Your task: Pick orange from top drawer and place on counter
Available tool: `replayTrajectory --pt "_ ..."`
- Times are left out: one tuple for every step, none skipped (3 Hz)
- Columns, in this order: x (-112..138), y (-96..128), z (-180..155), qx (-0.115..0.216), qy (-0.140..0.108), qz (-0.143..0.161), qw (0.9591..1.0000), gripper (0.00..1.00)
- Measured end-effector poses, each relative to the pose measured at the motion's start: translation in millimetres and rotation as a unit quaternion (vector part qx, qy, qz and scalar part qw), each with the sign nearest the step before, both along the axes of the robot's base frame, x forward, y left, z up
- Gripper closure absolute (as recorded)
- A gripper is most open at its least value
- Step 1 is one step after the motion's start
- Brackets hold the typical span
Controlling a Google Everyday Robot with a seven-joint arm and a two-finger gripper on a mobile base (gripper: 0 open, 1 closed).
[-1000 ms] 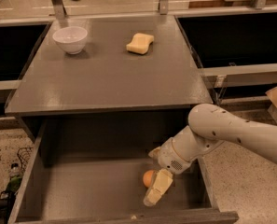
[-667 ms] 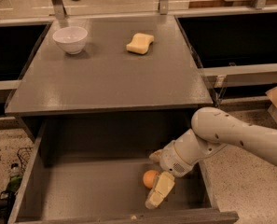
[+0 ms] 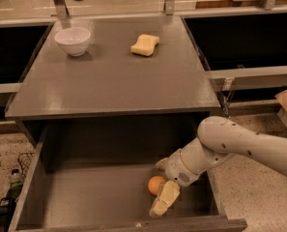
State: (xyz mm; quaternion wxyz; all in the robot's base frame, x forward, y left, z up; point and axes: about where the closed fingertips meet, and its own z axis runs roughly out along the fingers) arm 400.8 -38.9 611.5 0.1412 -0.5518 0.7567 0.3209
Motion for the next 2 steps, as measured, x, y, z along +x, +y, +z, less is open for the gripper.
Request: replayTrajectory --pt "0.0 0.0 0.0 0.000 0.000 0.000 1.0000 0.00" --pt "0.0 0.0 0.0 0.000 0.000 0.000 1.0000 0.17"
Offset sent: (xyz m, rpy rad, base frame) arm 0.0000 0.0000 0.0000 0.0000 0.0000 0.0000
